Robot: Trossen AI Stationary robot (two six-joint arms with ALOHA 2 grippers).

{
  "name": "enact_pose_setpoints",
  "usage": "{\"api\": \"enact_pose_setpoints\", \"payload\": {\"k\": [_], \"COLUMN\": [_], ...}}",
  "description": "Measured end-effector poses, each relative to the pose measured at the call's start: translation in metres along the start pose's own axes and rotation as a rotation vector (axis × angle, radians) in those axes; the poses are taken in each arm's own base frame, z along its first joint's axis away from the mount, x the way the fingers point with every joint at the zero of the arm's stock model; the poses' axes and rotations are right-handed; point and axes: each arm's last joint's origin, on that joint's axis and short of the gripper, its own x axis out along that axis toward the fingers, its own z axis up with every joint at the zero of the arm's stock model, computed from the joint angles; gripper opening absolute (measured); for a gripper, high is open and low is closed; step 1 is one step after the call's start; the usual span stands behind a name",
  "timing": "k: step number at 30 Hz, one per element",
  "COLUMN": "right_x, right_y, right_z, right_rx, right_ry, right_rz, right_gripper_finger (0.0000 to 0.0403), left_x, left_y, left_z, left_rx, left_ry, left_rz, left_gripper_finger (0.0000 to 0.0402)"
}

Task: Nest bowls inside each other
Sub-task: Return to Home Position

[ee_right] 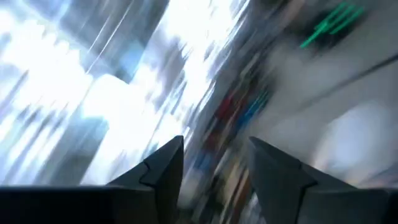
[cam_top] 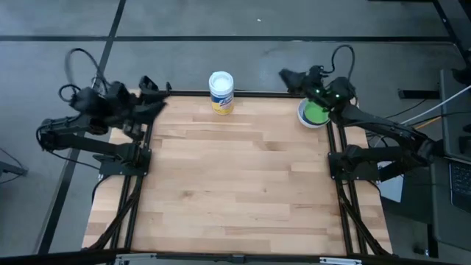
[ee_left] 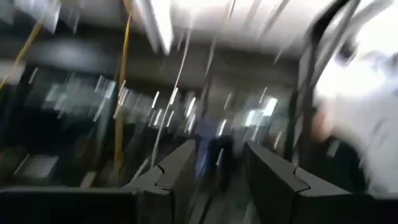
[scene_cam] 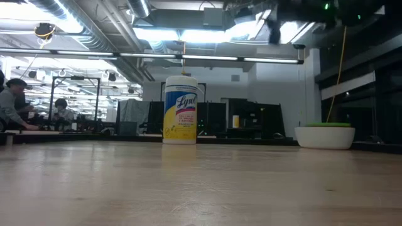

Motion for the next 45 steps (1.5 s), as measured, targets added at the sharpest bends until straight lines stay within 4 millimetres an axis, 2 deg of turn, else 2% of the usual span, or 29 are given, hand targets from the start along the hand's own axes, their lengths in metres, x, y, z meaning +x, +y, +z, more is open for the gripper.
{"api": "enact_pose_setpoints", "payload": {"k": [2,4,6,9,12,14,15,17,19,21,23,25,28,32,36,40,45], "right_x": [0.006,0.01,0.009,-0.004,-0.023,-0.029,-0.03,-0.024,-0.017,-0.023,-0.04,-0.062,-0.1,-0.141,-0.168,-0.178,-0.179], "right_y": [0.02,0.032,0.04,0.055,0.055,0.056,0.06,0.075,0.099,0.125,0.144,0.152,0.146,0.112,0.078,0.047,0.017], "right_z": [-0.01,-0.023,-0.04,-0.064,-0.085,-0.097,-0.101,-0.109,-0.11,-0.101,-0.088,-0.077,-0.063,-0.052,-0.048,-0.058,-0.077], "right_rx": [-0.011,0.015,0.032,-0.05,-0.126,-0.216,-0.268,-0.379,-0.512,-0.623,-0.708,-0.786,-0.832,-0.856,-0.863,-0.909,-0.979], "right_ry": [0.234,0.487,0.726,1.002,1.282,1.408,1.434,1.384,1.192,0.973,0.803,0.675,0.523,0.39,0.33,0.366,0.403], "right_rz": [0.102,0.071,-0.051,-0.242,-0.455,-0.517,-0.504,-0.383,-0.231,-0.118,-0.062,-0.015,0.043,0.11,0.181,0.206,0.26], "right_gripper_finger": [0.0169,0.0156,0.0143,0.0127,0.0122,0.0124,0.0128,0.0136,0.0143,0.0148,0.0152,0.0155,0.0158,0.016,0.0155,0.0153,0.0159], "left_x": [-0.004,-0.008,-0.009,-0.005,-0.002,0.0,0.005,0.017,0.025,0.021,0.007,-0.013,-0.045,-0.068,-0.082,-0.089,-0.102], "left_y": [0.004,0.01,0.015,0.018,0.02,0.021,0.021,0.016,0.009,0.009,0.01,0.007,0.005,0.011,0.018,0.027,0.038], "left_z": [-0.011,-0.026,-0.041,-0.057,-0.074,-0.09,-0.096,-0.091,-0.065,-0.043,-0.02,0.0,0.013,-0.002,-0.034,-0.08,-0.133], "left_rx": [0.019,0.048,0.08,0.084,0.059,0.043,0.025,-0.003,-0.015,-0.007,0.004,0.01,0.02,0.055,0.059,0.048,0.065], "left_ry": [0.189,0.407,0.59,0.761,0.961,1.107,1.118,0.985,0.748,0.597,0.486,0.414,0.357,0.283,0.257,0.257,0.275], "left_rz": [0.074,0.156,0.219,0.227,0.188,0.162,0.129,0.041,-0.02,0.001,0.031,0.037,0.052,0.129,0.109,0.041,0.033], "left_gripper_finger": [0.0135,0.0135,0.0135,0.0135,0.0135,0.0135,0.0135,0.0135,0.0135,0.0135,0.0135,0.0135,0.0135,0.0135,0.0135,0.0135,0.0135]}}
